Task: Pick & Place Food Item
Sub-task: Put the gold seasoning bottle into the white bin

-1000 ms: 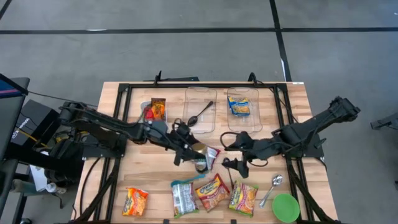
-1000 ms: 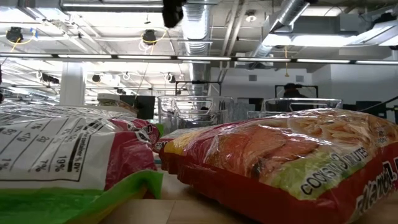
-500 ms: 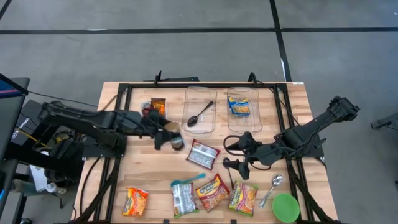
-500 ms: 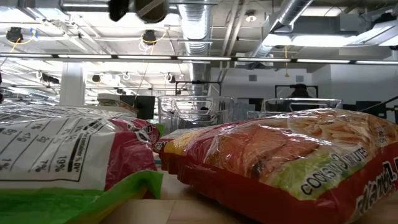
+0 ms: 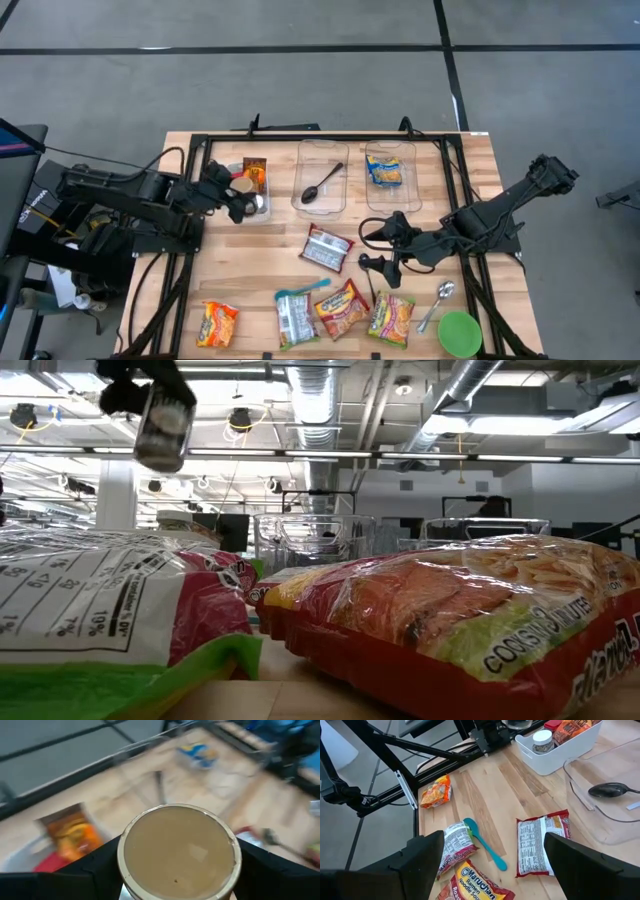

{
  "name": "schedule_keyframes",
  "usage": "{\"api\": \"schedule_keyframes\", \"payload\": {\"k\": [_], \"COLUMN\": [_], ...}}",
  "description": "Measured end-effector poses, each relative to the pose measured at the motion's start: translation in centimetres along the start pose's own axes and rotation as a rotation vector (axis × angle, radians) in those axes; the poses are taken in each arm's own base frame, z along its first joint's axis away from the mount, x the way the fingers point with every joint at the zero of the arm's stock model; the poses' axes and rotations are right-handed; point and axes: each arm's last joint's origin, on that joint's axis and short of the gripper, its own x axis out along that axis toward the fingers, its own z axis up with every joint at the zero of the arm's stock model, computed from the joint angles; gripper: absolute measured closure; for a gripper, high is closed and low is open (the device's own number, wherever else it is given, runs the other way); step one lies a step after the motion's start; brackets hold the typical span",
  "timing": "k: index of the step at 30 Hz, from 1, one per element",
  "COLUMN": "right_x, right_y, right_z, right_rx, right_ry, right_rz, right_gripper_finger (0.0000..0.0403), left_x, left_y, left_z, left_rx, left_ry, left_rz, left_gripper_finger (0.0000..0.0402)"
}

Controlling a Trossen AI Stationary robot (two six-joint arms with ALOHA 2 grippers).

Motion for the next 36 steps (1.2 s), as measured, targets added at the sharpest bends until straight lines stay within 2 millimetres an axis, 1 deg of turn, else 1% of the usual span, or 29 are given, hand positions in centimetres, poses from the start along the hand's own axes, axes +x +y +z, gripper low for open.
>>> {"api": "schedule_keyframes", "payload": {"k": [6, 11, 17, 22, 26, 30, 36], "right_x": [0.0, 0.0, 0.0, 0.0, 0.0, 0.0, 0.0], "right_y": [0.0, 0.0, -0.1, -0.1, -0.1, -0.1, -0.1], "right_z": [0.0, 0.0, 0.0, 0.0, 0.0, 0.1, 0.1], "right_rx": [0.004, 0.007, 0.008, 0.015, 0.016, 0.019, 0.024], "right_ry": [0.000, -0.003, -0.019, -0.019, -0.019, -0.020, -0.020], "right_rz": [-0.002, -0.005, -0.022, -0.023, -0.022, -0.022, -0.022], "right_gripper_finger": [0.0066, 0.0066, 0.0066, 0.0066, 0.0066, 0.0066, 0.0066], "left_x": [0.0, 0.1, 1.7, 2.8, 3.5, 4.0, 4.8], "left_y": [0.9, 1.7, 2.4, 3.1, 3.0, 3.1, 3.5], "left_z": [-0.7, -1.4, -3.8, -5.6, -6.3, -7.1, -8.4], "left_rx": [-0.014, -0.019, -0.021, -0.019, -0.040, -0.044, -0.044], "left_ry": [0.034, 0.012, 0.020, -0.018, -0.068, -0.055, -0.037], "left_rz": [0.106, 0.217, 0.286, 0.361, 0.362, 0.351, 0.344], "left_gripper_finger": [0.0130, 0.0119, 0.0130, 0.0119, 0.0122, 0.0130, 0.0113]}}
